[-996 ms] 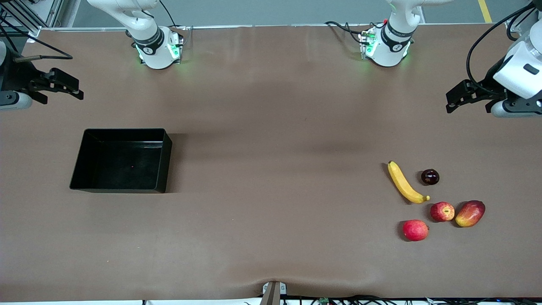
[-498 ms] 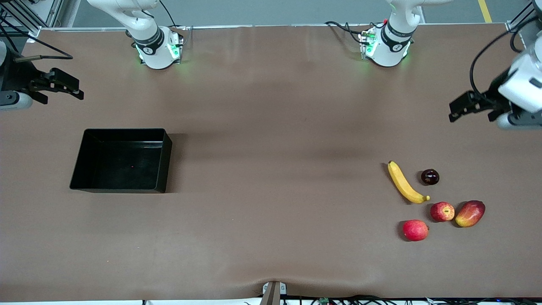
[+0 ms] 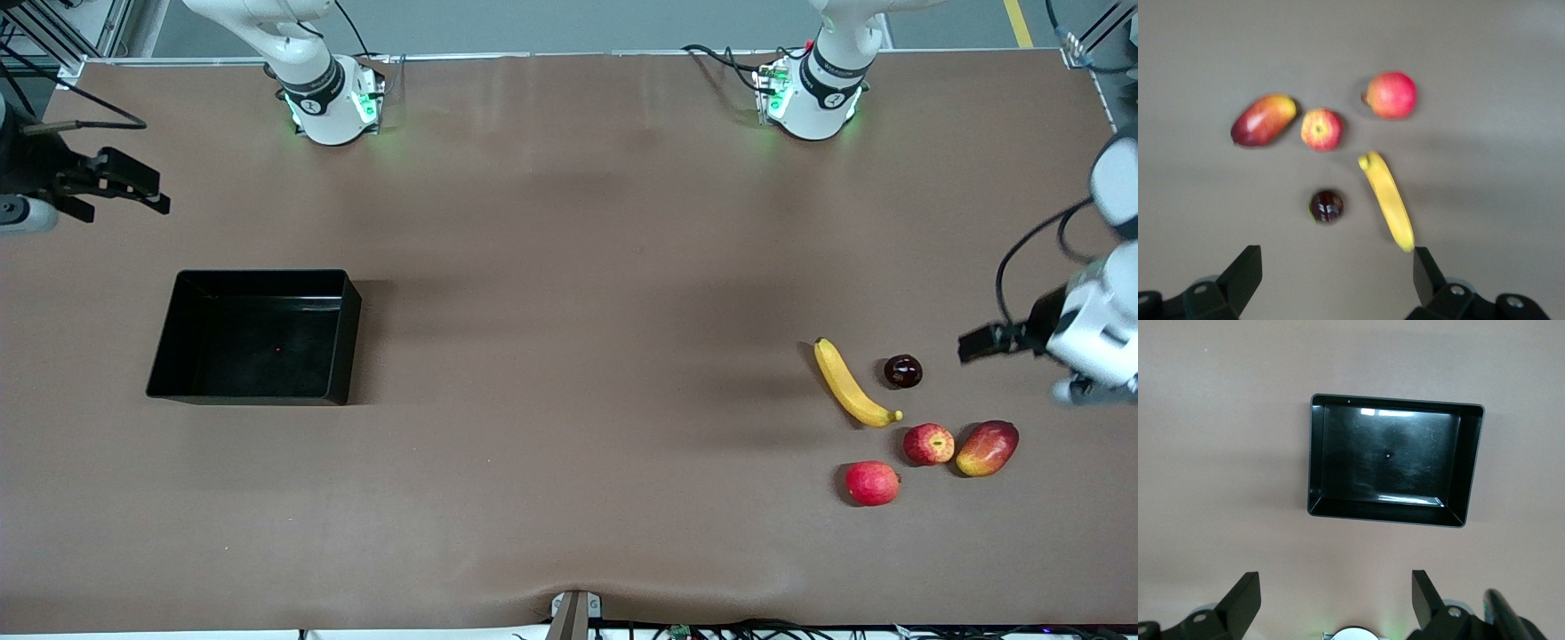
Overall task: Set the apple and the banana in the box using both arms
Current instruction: 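Grasp the red-yellow apple with the left gripper while the right gripper grips the box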
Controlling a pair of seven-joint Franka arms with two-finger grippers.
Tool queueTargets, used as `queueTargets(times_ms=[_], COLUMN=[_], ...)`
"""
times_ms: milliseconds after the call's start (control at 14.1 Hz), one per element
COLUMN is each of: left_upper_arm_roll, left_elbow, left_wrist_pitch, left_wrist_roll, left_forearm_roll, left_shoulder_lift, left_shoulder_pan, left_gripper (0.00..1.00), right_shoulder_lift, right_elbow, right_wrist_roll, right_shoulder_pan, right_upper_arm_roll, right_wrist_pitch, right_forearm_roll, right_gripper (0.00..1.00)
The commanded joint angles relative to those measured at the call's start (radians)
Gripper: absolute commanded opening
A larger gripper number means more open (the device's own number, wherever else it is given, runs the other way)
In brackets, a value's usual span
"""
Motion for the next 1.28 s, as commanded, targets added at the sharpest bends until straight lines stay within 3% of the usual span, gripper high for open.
queueTargets(times_ms=[0, 640, 854, 996, 1210], left_upper_arm_roll=[-0.004, -0.011, -0.013, -0.013, -0.013], left_elbow=[0.042, 0.042, 0.042, 0.042, 0.040], left_wrist_pitch=[0.076, 0.317, 0.328, 0.354, 0.388], left_wrist_roll=[0.012, 0.192, 0.209, 0.235, 0.236], left_forearm_roll=[0.094, 0.070, 0.031, 0.027, 0.027], left_shoulder_lift=[0.101, 0.325, 0.359, 0.388, 0.416], left_shoulder_pan=[0.001, 0.102, 0.101, 0.102, 0.104], left_gripper=[1.00, 1.00, 1.00, 1.00, 1.00], right_shoulder_lift=[0.086, 0.285, 0.331, 0.385, 0.414], right_elbow=[0.055, 0.009, -0.034, -0.075, -0.181], right_wrist_roll=[-0.016, -0.094, -0.097, -0.165, -0.238], right_shoulder_pan=[-0.051, -0.223, -0.248, -0.241, -0.286], right_upper_arm_roll=[0.005, 0.005, 0.005, 0.005, 0.005], right_wrist_pitch=[-0.016, 0.000, 0.163, 0.300, 0.459], right_forearm_roll=[0.000, 0.000, -0.021, -0.111, -0.118], right_gripper=[1.00, 1.00, 1.00, 1.00, 1.00])
